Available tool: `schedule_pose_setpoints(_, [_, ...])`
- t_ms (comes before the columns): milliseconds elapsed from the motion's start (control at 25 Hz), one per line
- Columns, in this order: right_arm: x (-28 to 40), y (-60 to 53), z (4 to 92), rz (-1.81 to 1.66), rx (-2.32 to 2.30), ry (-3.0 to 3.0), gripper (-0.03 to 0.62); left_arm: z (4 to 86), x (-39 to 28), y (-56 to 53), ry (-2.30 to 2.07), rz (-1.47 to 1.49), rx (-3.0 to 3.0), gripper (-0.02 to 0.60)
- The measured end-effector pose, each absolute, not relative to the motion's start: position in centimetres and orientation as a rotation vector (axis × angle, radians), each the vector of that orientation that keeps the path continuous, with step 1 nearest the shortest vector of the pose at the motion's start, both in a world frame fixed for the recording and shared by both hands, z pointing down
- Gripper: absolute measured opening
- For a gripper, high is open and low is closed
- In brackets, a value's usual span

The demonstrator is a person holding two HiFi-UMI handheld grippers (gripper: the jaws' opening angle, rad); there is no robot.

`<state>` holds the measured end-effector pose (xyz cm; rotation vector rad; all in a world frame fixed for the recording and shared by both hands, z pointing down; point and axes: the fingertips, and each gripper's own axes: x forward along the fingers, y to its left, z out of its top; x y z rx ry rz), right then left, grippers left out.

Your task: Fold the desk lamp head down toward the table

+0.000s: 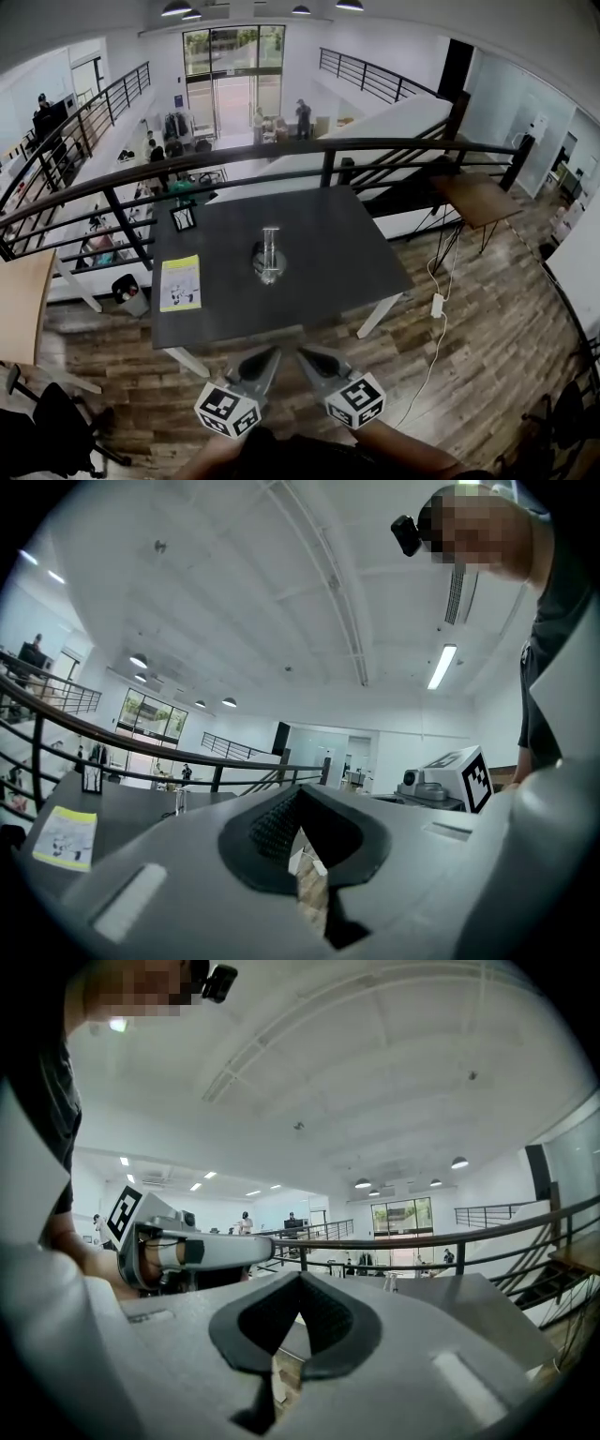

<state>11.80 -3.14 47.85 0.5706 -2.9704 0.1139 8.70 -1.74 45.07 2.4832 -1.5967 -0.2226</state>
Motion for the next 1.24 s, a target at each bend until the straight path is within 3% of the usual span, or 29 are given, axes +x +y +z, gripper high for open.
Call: schedule_pose_setpoints(1240, [13.0, 3.0, 46.8, 0.12, 0.519, -3.004, 0.002, 43.9, 11.0, 4.8, -1.621, -0.208, 2.489, 0.002])
